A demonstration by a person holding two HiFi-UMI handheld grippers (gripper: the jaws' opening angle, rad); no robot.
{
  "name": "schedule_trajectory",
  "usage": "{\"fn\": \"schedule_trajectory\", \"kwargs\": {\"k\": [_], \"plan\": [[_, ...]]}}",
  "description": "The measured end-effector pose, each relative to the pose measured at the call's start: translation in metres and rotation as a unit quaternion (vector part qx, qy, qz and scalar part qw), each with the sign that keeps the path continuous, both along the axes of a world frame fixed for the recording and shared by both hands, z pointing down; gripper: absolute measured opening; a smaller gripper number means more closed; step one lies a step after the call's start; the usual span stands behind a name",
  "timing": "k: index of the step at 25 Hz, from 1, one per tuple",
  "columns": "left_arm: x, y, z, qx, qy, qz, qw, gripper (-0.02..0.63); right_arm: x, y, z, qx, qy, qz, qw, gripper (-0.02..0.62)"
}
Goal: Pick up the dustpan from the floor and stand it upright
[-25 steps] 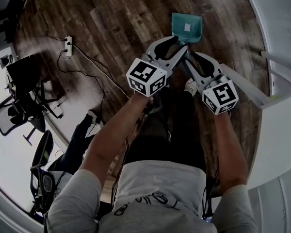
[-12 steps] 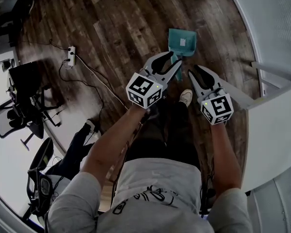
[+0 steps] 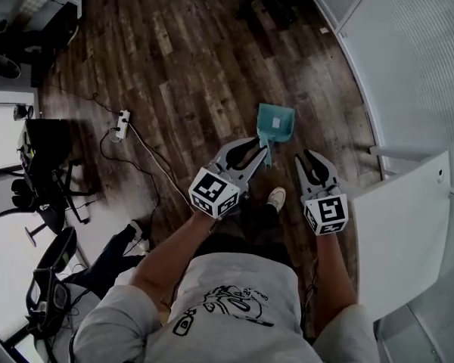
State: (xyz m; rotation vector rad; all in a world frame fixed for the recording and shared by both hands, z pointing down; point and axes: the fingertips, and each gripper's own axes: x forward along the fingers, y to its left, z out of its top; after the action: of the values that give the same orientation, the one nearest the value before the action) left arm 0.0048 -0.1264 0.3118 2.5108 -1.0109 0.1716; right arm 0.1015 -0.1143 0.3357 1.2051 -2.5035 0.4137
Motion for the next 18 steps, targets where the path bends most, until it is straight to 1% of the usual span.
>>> {"fn": "schedule_trajectory", "kwargs": {"k": [3,8,13,18], "plan": [[-0.004,-0.005,-0.042,0.015,0.004,-0.001,0.9999,0.074,0.005,-0.008,-0.045,0.012,-0.003,0.018,1.000,0.078],[-0.011,-0.003,-0.117,0.045,0.006,-0.004,0.9990,0.067,0.003,-0.007,-0.133,0.039,0.002,0.036,0.999,0.069],[-0.014,0.009,-0.178,0.066,0.028,-0.011,0.9974,0.057,0.000,0.008,-0.205,0.064,-0.009,0.034,0.997,0.066],[-0.025,0.018,-0.231,0.092,0.049,-0.021,0.9943,0.055,-0.008,0.020,-0.267,0.103,0.003,0.032,0.994,0.064]]}}
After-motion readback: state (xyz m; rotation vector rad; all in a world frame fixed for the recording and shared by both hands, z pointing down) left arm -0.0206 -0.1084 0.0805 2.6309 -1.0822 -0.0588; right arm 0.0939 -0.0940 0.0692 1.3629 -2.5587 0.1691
